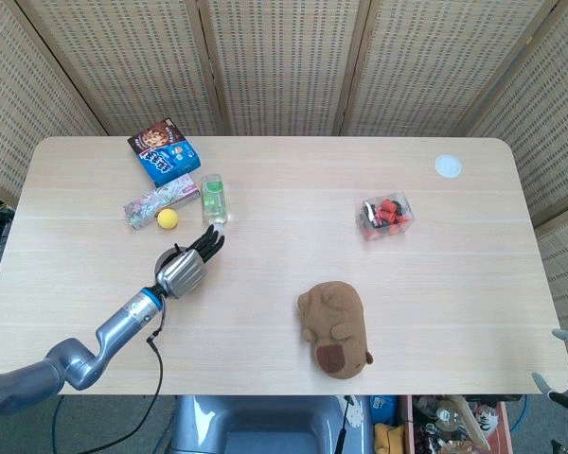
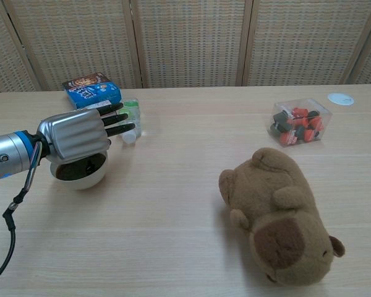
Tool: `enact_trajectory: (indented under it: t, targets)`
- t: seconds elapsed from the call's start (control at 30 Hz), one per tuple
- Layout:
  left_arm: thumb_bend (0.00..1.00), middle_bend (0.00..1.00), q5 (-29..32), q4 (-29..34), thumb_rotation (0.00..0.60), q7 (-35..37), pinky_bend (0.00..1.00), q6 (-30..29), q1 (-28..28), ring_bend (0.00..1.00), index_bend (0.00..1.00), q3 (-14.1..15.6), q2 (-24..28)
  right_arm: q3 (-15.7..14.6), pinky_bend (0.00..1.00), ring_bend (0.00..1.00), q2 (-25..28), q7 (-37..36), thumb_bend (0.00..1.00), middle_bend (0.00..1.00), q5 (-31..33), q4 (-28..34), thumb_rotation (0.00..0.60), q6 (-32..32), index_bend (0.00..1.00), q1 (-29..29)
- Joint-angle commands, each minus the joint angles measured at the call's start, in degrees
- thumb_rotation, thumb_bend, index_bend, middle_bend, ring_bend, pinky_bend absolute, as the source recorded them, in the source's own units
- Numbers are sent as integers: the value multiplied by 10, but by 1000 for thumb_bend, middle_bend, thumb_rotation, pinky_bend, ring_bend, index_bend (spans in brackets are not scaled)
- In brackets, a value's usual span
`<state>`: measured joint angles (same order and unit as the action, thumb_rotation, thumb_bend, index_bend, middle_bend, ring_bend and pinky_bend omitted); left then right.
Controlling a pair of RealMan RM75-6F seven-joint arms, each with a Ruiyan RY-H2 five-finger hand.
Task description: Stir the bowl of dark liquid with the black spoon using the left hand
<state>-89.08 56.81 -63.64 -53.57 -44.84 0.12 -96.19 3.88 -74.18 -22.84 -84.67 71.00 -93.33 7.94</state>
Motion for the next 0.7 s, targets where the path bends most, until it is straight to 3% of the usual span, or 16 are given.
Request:
enact_trajectory:
  t: [0.03, 0.33, 0.7]
  targets:
    - [439, 13, 5, -5, 600, -2, 0, 1, -3, 0, 620, -5, -5, 0, 212, 92, 0, 0, 299, 206, 1, -1, 600, 0, 328, 1]
    - [440, 8, 23, -24, 600, 0, 0, 5, -2, 0, 620, -13, -6, 1, 212, 92, 0, 2, 299, 206, -1, 0, 600, 3, 328, -1]
    - [440, 7, 9, 11, 600, 14, 0, -13, 15, 0, 620, 10, 22, 2, 212, 92, -2, -1, 299, 206, -4, -1, 600, 2, 328, -3]
